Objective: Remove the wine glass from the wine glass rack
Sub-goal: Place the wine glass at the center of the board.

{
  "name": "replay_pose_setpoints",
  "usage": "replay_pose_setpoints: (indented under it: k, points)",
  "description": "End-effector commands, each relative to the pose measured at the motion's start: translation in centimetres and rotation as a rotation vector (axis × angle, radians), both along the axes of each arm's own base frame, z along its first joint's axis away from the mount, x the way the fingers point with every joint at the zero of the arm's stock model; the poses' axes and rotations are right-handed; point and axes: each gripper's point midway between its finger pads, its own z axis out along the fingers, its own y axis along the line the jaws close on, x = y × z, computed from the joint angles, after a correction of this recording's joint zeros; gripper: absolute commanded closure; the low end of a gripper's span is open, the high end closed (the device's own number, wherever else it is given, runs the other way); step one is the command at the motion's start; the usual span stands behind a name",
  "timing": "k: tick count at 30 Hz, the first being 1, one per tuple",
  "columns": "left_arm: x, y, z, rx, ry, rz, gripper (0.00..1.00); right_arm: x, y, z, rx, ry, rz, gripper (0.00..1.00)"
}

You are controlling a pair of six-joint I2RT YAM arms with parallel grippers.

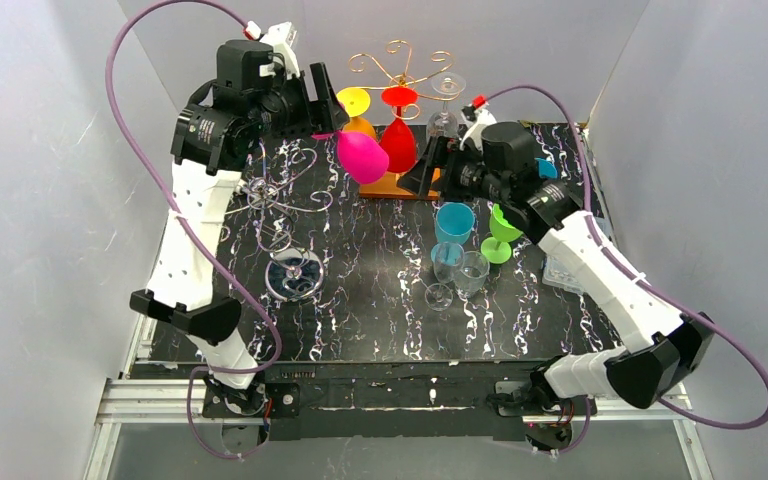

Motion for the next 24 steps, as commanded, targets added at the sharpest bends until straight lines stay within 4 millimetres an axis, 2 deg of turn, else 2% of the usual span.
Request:
replay_pose_setpoints:
  k: [1, 6, 11, 15, 22, 24]
  points:
    - [-2.9, -0.4, 2.5, -0.087, -0.016, -0.04, 0.44, 0.2, 0.7, 3.9, 0.307, -0.037, 0.045, 0.02]
    - [-3.6, -1.2, 3.0, -0.141, 0.004, -0.071, 0.45, 0.6, 0.3, 5.8, 0.569, -0.036, 0.056, 0.02]
    - [-4.2, -2.1, 3.4, -0.199, 0.03, -0.1, 0.45, 0.9, 0.2, 6.8, 0.714, -0.042, 0.044, 0.02]
    - [-5.2, -3.1, 4.1, -0.284, 0.051, -0.138, 0.45, 1.2, 0.7, 6.6, 0.821, -0.003, 0.066, 0.02]
    - [-6.0, -3.9, 4.4, -0.366, 0.07, -0.164, 0.45, 0.0, 0.8, 8.6, 0.947, 0.003, 0.151, 0.02]
    - [-6.2, -4.1, 5.0, -0.4, 0.058, -0.166, 0.45, -0.5, 0.7, 9.4, 0.979, 0.007, 0.172, 0.04]
